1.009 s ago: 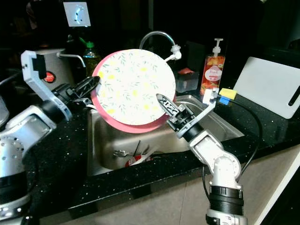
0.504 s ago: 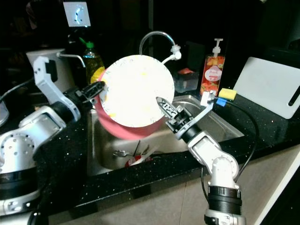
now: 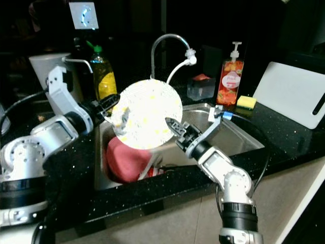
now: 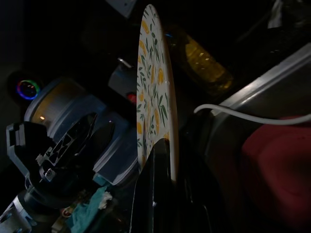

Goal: Kitchen organization

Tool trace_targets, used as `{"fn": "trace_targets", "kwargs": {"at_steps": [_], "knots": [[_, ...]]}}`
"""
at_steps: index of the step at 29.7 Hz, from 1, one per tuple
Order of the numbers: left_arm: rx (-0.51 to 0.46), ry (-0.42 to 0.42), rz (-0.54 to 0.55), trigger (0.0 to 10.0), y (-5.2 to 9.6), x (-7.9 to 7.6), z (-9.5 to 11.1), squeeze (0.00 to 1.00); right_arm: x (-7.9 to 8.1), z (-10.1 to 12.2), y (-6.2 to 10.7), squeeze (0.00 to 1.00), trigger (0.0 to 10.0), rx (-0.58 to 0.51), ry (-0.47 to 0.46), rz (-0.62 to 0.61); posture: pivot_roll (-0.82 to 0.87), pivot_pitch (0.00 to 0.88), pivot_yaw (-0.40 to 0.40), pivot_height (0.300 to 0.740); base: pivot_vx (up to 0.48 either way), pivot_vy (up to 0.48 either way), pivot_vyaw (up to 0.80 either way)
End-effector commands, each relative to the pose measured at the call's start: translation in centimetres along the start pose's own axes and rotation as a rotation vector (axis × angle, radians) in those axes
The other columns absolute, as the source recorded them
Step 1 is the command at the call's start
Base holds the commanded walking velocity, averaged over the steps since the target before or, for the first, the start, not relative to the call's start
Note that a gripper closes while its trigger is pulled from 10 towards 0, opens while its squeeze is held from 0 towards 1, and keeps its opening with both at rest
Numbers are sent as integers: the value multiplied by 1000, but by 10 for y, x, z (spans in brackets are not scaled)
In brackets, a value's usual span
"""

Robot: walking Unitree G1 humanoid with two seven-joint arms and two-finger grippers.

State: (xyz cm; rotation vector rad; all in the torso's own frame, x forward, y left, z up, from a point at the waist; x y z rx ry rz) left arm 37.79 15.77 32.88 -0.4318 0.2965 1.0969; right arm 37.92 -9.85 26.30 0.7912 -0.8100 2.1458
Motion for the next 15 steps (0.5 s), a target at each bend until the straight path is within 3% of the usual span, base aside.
{"fn": "trace_targets", "kwargs": {"at_steps": [1, 2, 3, 4, 7, 9, 12, 15], "knots": [[-26, -50, 29, 10000, 2, 3, 10, 0, -1, 8, 1, 0, 10000, -32, 14, -11, -43, 20, -11, 740, 0, 0, 0], [-26, -50, 29, 10000, 2, 3, 10, 0, -1, 8, 1, 0, 10000, -32, 14, -11, -43, 20, -11, 740, 0, 0, 0], [-4, -152, 33, 10000, 2, -1, 6, 0, -2, 10, 1, 0, 10000, -39, 21, -16, -40, 19, -10, 740, 0, 0, 0], [-4, -152, 33, 10000, 2, -1, 6, 0, -2, 10, 1, 0, 10000, -39, 21, -16, -40, 19, -10, 740, 0, 0, 0], [104, -404, -15, 10000, 2, -22, -17, 0, -4, 11, 2, 0, 10000, -42, 33, -30, -20, 26, -1, 740, 0, 0, 0], [104, -404, -15, 10000, 2, -22, -17, 0, -4, 11, 2, 0, 10000, -42, 33, -30, -20, 26, -1, 740, 0, 0, 0], [164, -515, -64, 10000, 1, -38, -39, 0, -18, -4, 3, 0, 10000, 17, 57, -113, -17, 30, -7, 740, 0, 0, 0], [156, -557, -41, 10000, 0, -36, -39, 0, -27, -9, 4, 0, 10000, 37, 83, -165, -17, 31, -8, 740, 0, 0, 0]]}}
Point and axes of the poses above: a point about 5 cm out from each wrist's last joint towards the gripper, its own y axis pointing back from the gripper into the wrist, its own z axis along the axis of the wrist's last joint, x = y × z, the point moved 4 cm from there along -y, pointing out of the wrist towards the gripper
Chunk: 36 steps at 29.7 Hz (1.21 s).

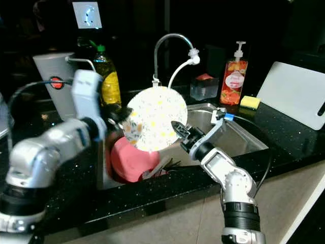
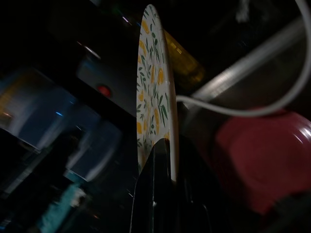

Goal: Kitchen organization

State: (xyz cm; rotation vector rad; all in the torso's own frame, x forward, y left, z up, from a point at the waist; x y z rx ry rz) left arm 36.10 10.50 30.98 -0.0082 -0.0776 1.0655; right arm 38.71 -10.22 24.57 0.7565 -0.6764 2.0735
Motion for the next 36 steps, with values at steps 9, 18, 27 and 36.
{"fn": "trace_targets", "kwargs": {"at_steps": [9, 18, 27, 36], "knots": [[-28, -71, 177, 10000, 9, 34, -6, 0, -33, 2, 3, 0, 10000, -22, 109, -203, -15, 35, -12, 740, 0, 0, 0], [-79, 3, 206, 10000, 12, 40, -19, 0, -51, -4, 6, 0, 10000, 3, 229, -323, -27, 31, -12, 740, 0, 0, 0], [-114, 236, 244, 10000, 15, 52, -34, 0, -56, -4, 8, 0, 10000, 4, 237, -343, -30, 29, -20, 740, 0, 0, 0], [-79, 196, 224, 10000, 11, 41, -45, 0, -62, -6, 8, 0, 10000, 5, 260, -377, -47, 26, -34, 740, 0, 0, 0]]}}
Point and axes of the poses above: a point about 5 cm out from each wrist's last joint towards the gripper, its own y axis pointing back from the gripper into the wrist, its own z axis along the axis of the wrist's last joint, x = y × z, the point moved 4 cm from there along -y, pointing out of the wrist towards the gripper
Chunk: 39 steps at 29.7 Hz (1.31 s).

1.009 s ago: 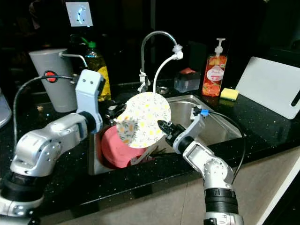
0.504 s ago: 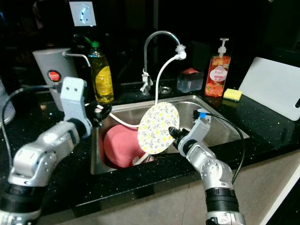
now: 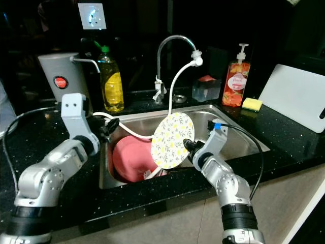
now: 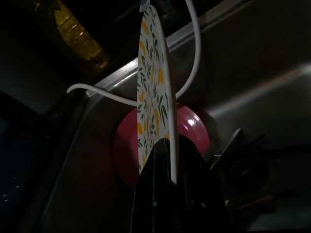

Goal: Kitchen organization

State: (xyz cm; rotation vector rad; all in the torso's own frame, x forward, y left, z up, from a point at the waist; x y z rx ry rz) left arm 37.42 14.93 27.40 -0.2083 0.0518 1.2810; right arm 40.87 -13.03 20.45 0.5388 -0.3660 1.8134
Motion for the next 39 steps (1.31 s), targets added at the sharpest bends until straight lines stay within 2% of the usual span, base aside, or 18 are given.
{"fn": "trace_targets", "kwargs": {"at_steps": [1, 8, 11, 12, 13, 17, 18, 19, 20, 21, 22, 24, 27, 30, 32, 35, 38, 39], "knots": [[12, -3, -4, 10000, 0, -2, -7, 0, -10, -3, 1, 0, 10000, 0, 13, -44, -54, 26, -35, 740, 0, 0, 0], [17, -6, -3, 10000, -2, -2, -8, 0, -16, 8, 1, 0, 10000, -31, 146, -87, -52, 23, -38, 740, 0, 0, 0], [16, -9, -2, 10000, -2, -2, -8, 0, -13, 7, -1, 0, 10000, -32, 195, -81, -52, 22, -40, 740, 0, 0, 0], [16, -10, -2, 10000, -2, -2, -8, 0, -10, 6, -2, 145, 10000, -29, 222, -71, -52, 21, -41, 740, 0, 0, 0], [16, -13, -2, 10000, -3, -3, -9, 0, -6, 5, -3, 1000, 10000, -27, 225, -55, -50, 21, -42, 740, 0, 0, 0], [15, -17, -2, 10000, -3, -3, -9, 0, 2, 5, -5, 1000, 10000, -33, 186, -9, -49, 19, -47, 740, 0, 0, 0], [14, -19, -3, 10000, -3, -4, -9, 0, 11, 12, -4, 1000, 10000, -78, 137, 49, -48, 19, -49, 740, 0, 0, 0], [14, -19, -3, 10000, -3, -4, -9, 0, 11, 12, -4, 1000, 10000, -78, 137, 49, -48, 19, -49, 740, 0, 0, 0], [13, -20, -3, 10000, -4, -4, -9, 0, 24, 28, 1, 1000, 10000, -159, 62, 129, -48, 20, -49, 740, 0, 0, 0], [12, -22, -4, 10000, -4, -4, -10, 0, 33, 45, 7, 0, 10000, -249, 18, 187, -50, 19, -50, 740, 0, 0, 0], [12, -23, -5, 10000, -4, -5, -10, 0, 38, 59, 13, 0, 10000, -317, -8, 220, -55, 18, -49, 740, 0, 0, 0], [12, -23, -5, 10000, -4, -5, -10, 0, 38, 59, 13, 0, 10000, -317, -8, 220, -55, 18, -49, 740, 0, 0, 0], [11, -25, -7, 10000, -4, -5, -10, 0, 43, 84, 29, 0, 10000, -435, -44, 271, -59, 13, -51, 740, 0, 0, 0], [11, -26, -6, 10000, -3, -4, -10, 0, 51, 93, 40, 0, 10000, -477, -58, 308, -65, 15, -44, 740, 0, 0, 0], [10, -26, -5, 10000, -2, -3, -10, 0, 54, 94, 43, 0, 10000, -486, -59, 318, -66, 16, -43, 740, 0, 0, 0], [13, -21, -3, 10000, 0, -1, -10, 0, 60, 85, 47, 0, 10000, -475, 0, 290, -74, 17, -34, 740, 0, 0, 0], [15, -19, -1, 10000, 0, -1, -11, 0, 59, 79, 46, 0, 10000, -462, 2, 260, -71, 16, -36, 740, 0, 0, 0], [13, -20, 0, 10000, 1, -1, -11, 0, 54, 75, 45, 0, 10000, -461, 18, 203, -64, 17, -42, 740, 0, 0, 0]]}}
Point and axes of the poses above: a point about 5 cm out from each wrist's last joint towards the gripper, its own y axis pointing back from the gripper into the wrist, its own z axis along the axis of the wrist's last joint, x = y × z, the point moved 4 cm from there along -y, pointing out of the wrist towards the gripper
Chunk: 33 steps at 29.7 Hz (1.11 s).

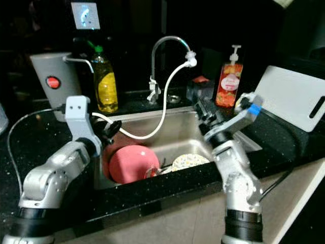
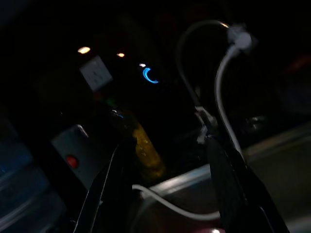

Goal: Kitchen organization

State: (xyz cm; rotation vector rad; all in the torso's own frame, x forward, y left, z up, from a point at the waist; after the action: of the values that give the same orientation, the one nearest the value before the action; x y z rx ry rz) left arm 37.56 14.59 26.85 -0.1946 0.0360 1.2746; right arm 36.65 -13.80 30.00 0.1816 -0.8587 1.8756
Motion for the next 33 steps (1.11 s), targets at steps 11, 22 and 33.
{"fn": "trace_targets", "kwargs": {"at_steps": [11, 22, 33], "knots": [[-28, -51, 23, 10000, 6, 0, 0, 0, -31, -4, 9, 0, 10000, -11, 261, -265, -62, 11, -61, 740, 0, 0, 0], [-30, -50, 18, 10000, 9, -4, -3, 0, -30, -4, 8, 0, 10000, -16, 386, -268, -51, 4, -66, 740, 0, 0, 0], [-33, -51, 16, 10000, 13, -6, -4, 0, -21, -13, 9, 0, 10000, 7, 416, -232, -61, 17, -81, 740, 0, 0, 0]]}}
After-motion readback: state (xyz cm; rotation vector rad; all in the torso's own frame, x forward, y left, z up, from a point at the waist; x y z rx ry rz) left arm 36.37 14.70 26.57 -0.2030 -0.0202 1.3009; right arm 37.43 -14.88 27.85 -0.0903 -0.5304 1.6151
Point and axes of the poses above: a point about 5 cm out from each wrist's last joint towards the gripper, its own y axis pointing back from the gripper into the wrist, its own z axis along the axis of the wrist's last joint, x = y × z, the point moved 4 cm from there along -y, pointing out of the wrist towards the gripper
